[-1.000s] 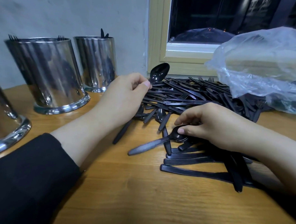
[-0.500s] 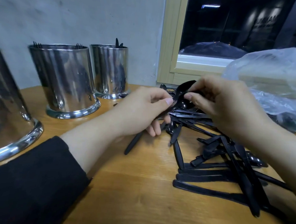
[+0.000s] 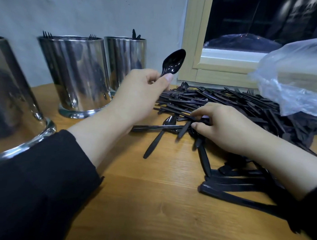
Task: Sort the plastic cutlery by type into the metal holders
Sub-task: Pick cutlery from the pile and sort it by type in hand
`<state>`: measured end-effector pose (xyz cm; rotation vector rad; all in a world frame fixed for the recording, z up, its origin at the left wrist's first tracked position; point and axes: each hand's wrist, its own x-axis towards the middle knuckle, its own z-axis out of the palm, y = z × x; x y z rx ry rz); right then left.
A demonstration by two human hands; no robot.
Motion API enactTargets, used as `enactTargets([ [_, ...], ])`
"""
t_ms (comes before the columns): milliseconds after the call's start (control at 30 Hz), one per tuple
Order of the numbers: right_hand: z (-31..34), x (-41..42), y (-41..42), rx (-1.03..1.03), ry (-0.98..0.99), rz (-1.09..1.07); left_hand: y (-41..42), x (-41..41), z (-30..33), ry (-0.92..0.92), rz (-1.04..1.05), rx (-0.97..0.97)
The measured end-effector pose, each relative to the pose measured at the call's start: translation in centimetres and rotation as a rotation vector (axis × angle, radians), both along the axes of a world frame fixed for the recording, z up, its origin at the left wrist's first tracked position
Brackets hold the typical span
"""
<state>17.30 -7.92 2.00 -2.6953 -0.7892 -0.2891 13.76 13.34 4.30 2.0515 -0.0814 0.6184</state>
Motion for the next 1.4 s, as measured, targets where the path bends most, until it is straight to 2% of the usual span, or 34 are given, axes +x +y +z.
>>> enactTargets([
  [300,-0.1,-0.3,0.1,0.085,0.070,-0.047,-0.2,0.0,-0.1,0.090,-0.054,-0.014],
  [533,0.0,-0.7,0.1,0.037,0.161,-0.043,-0.3,-0.1,-0.2,0.090,-0.061,0.035],
  [667,0.3,-0.5,0.0,0.095,0.216,-0.033,-0.3,-0.1,-0.2,0.089,-0.064,0.044],
  [800,0.9,-0.5,-0.4,0.274,0.192,-0.050,-0.4,-0.2,-0.3,0.100,-0.080,0.033],
  [933,1.8,-0.6,-0.3,0.717,0.041,-0.056,-0.8,-0.5,-0.2,0.113,-0.119,0.015],
  [1033,2.3,-1.1,-0.1,0.926,0.090,0.031,-1.4,-1.0,0.0,0.174,-0.220,-0.069],
  [1133,2.0,-1.6,0.5,0.926,0.089,0.069,-1.9,-1.5,0.0,0.229,-0.320,-0.123],
  [1267,1.8,-1.9,0.9,0.949,0.072,0.060,-2.1,-1.5,-0.5,0.261,-0.417,-0.039],
  [1400,1.3,-1.4,0.9,0.863,0.055,0.031,-1.8,-1.3,-0.3,0.271,-0.301,-0.088],
])
